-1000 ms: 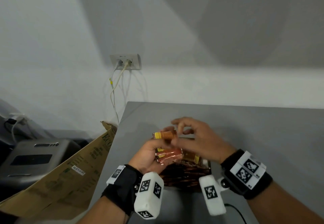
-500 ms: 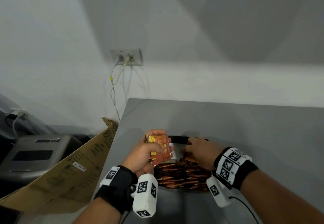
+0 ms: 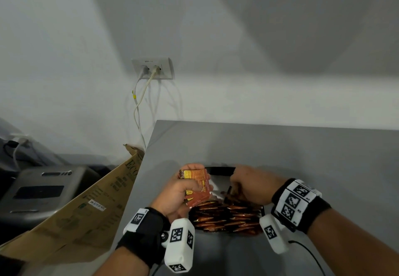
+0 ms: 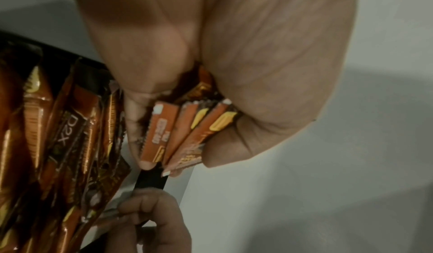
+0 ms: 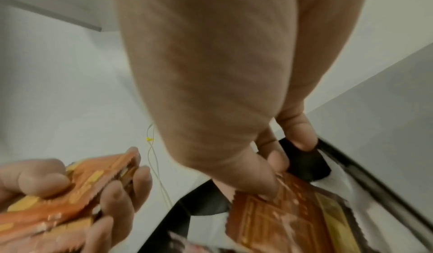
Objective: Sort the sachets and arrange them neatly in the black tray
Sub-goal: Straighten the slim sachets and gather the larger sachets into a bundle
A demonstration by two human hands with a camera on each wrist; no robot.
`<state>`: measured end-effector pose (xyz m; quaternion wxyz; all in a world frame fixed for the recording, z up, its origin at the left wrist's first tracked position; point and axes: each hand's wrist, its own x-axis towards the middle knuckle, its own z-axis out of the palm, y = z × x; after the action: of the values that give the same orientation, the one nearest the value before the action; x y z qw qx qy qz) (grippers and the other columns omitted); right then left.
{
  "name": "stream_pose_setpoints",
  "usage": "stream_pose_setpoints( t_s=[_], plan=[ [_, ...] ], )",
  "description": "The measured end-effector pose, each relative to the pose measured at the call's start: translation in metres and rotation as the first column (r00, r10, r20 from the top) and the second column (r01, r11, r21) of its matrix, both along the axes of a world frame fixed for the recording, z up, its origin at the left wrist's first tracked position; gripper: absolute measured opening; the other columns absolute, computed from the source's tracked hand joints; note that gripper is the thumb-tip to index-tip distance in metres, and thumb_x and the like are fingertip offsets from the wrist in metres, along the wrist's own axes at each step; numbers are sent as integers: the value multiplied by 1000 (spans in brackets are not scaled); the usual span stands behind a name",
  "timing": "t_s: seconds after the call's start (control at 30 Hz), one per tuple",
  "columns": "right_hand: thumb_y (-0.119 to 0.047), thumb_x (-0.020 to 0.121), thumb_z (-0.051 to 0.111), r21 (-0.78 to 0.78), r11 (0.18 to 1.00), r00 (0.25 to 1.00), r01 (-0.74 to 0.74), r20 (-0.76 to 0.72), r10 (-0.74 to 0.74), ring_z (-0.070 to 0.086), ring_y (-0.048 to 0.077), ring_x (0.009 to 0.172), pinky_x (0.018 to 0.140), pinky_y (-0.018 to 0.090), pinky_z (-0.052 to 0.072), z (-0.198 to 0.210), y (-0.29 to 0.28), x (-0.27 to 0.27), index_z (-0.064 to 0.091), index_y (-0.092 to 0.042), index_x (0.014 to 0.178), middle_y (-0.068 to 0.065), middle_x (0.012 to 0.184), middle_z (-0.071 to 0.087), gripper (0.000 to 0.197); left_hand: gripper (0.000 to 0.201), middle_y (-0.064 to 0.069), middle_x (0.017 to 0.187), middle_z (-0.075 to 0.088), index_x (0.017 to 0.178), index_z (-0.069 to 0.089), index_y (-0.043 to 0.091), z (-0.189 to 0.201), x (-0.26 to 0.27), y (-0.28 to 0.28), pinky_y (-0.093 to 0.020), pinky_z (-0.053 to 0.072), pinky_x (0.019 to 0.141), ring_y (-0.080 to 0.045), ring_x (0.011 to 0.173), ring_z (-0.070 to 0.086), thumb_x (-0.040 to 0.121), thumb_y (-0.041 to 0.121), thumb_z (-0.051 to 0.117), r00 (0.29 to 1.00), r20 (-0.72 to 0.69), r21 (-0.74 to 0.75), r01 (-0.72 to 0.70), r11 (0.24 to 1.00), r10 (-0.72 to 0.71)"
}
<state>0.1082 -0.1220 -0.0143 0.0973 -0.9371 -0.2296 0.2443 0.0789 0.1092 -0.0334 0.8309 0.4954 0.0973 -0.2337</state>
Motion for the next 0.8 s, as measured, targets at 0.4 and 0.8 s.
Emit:
stream_pose_setpoints(
  t_s=[0.4, 0.8],
  plan=[
    [-4, 92, 65, 664, 669, 939, 334, -174, -296, 67, 3, 79, 71, 16, 51, 75, -12, -10, 69, -26, 95, -7, 86, 72, 22, 31, -25, 105, 63, 90, 67, 11, 18, -7, -24, -47, 57, 72, -42, 90, 66, 64, 1, 79, 999, -45, -186, 11, 982, -19],
    [-7, 89, 66, 700, 689, 837, 187, 253, -484, 55, -5, 99, 79, 4, 38, 57, 29, -54, 69, -25, 87, -19, 99, 60, 19, 46, -24, 102, 66, 114, 62, 4, 43, -24, -56, -44, 57, 71, -35, 84, 68, 68, 0, 65, 994, -28, -346, 93, 934, -109]
  ],
)
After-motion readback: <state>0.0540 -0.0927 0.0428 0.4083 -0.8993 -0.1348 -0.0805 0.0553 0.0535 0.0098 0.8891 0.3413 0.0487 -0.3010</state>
